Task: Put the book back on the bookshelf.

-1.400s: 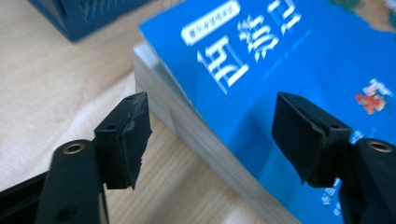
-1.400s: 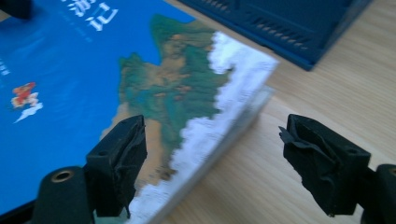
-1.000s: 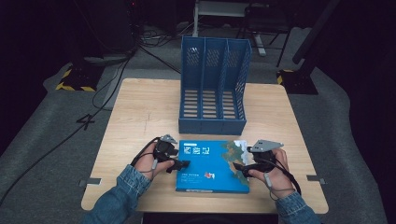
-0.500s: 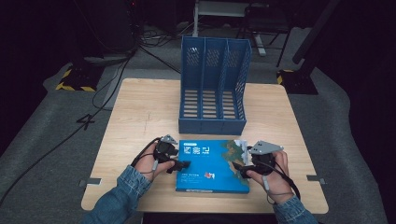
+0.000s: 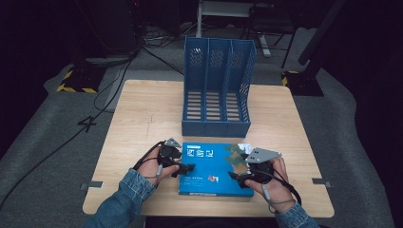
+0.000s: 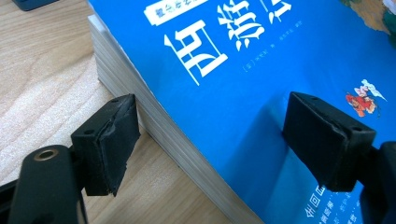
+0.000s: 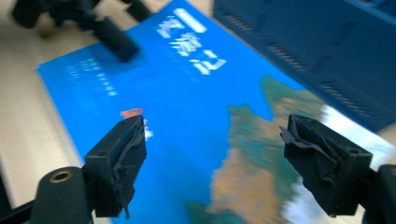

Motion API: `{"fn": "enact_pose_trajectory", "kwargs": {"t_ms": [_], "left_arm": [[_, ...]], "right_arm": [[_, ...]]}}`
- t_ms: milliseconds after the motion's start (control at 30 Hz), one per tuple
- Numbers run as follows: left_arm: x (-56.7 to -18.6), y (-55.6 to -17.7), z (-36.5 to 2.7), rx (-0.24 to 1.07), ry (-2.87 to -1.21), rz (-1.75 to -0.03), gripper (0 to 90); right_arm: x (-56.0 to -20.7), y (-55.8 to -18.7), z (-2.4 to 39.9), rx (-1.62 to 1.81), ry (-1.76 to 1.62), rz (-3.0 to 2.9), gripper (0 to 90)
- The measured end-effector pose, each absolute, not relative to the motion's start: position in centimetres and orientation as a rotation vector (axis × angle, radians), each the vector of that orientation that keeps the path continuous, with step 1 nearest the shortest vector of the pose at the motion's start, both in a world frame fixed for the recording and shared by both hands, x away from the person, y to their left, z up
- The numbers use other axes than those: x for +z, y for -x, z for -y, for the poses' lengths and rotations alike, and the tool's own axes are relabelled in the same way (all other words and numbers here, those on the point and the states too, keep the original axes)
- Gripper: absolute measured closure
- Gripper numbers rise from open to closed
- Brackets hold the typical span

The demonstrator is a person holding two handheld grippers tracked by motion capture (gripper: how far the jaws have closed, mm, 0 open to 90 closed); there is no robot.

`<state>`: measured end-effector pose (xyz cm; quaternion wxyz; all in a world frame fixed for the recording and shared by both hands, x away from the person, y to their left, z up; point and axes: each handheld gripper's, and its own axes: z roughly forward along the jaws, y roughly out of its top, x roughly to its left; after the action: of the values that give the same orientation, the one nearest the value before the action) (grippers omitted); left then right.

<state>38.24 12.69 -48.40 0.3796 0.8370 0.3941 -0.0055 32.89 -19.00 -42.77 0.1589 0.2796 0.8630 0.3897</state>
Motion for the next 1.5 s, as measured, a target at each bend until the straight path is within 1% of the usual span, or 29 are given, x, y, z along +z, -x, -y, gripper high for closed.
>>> {"fn": "enact_pose_trajectory", "kwargs": {"t_ms": [100, 233, 400, 533, 600, 700, 733, 767, 800, 833, 867, 933, 1100, 1133, 1200, 1233, 1300, 1367, 1500], "left_arm": [[-48.4, -38.2, -12.7, -0.018, -2.131, -1.015, 19.4], [-48.3, -38.2, -12.7, -0.009, -2.142, -1.008, 19.8], [-48.1, -38.1, -12.7, 0.013, -2.153, -0.995, 21.4], [-47.8, -38.0, -12.8, 0.034, -2.162, -0.985, 25.7], [-47.6, -38.0, -12.8, 0.053, -2.165, -0.979, 28.8], [-47.4, -37.9, -12.9, 0.065, -2.164, -0.972, 36.3], [-47.3, -37.9, -12.9, 0.074, -2.165, -0.966, 36.3], [-47.2, -37.8, -12.9, 0.082, -2.164, -0.967, 39.7], [-46.9, -37.8, -13.0, 0.096, -2.163, -0.962, 41.8], [-46.9, -37.8, -13.0, 0.096, -2.163, -0.962, 44.3], [-46.8, -37.8, -13.0, 0.100, -2.161, -0.960, 44.3], [-46.6, -37.7, -13.1, 0.106, -2.155, -0.960, 49.5], [-46.2, -37.4, -13.0, 0.119, -2.145, -0.943, 53.1], [-46.1, -37.4, -13.0, 0.111, -2.144, -0.939, 54.0], [-46.1, -37.1, -12.7, 0.044, -2.127, -0.936, 55.3], [-46.1, -37.0, -12.5, 0.038, -2.129, -0.921, 55.9], [-46.1, -36.8, -12.2, 0.066, -2.146, -0.909, 55.8], [-46.1, -36.8, -12.3, 0.061, -2.136, -0.913, 56.6], [-46.3, -36.8, -12.5, 0.029, -2.119, -0.906, 61.8]], "right_arm": [[-43.4, -32.5, 18.0, 1.138, -0.759, -2.514, 21.0], [-44.5, -32.3, 16.7, 1.137, -0.735, -2.550, 15.7], [-45.7, -32.1, 15.6, 1.045, -0.726, -2.593, 16.1], [-46.4, -31.9, 14.9, 0.966, -0.703, -2.623, 15.0], [-46.7, -31.7, 14.7, 0.978, -0.703, -2.608, 14.6], [-46.6, -31.5, 14.5, 0.971, -0.694, -2.601, 14.6], [-46.6, -31.4, 14.5, 0.968, -0.701, -2.597, 14.8], [-46.6, -31.3, 14.5, 0.971, -0.698, -2.631, 15.2], [-46.6, -31.2, 14.5, 0.965, -0.696, -2.665, 17.6], [-46.6, -31.2, 14.5, 0.965, -0.696, -2.665, 17.6], [-46.7, -31.0, 14.5, 0.950, -0.672, -2.674, 17.0], [-47.0, -30.6, 14.2, 0.914, -0.608, -2.662, 14.7], [-47.4, -30.3, 13.8, 0.882, -0.543, -2.628, 10.5], [-47.7, -30.2, 13.6, 0.861, -0.514, -2.614, 8.6], [-48.2, -30.2, 13.4, 0.823, -0.457, -2.590, 2.5], [-48.6, -30.2, 13.2, 0.802, -0.435, -2.567, 0.0], [-48.8, -30.1, 13.1, 0.801, -0.411, -2.560, 0.0], [-48.7, -30.3, 13.2, 0.818, -0.437, -2.570, 0.0], [-48.6, -30.4, 13.2, 0.823, -0.443, -2.574, 0.0]]}}
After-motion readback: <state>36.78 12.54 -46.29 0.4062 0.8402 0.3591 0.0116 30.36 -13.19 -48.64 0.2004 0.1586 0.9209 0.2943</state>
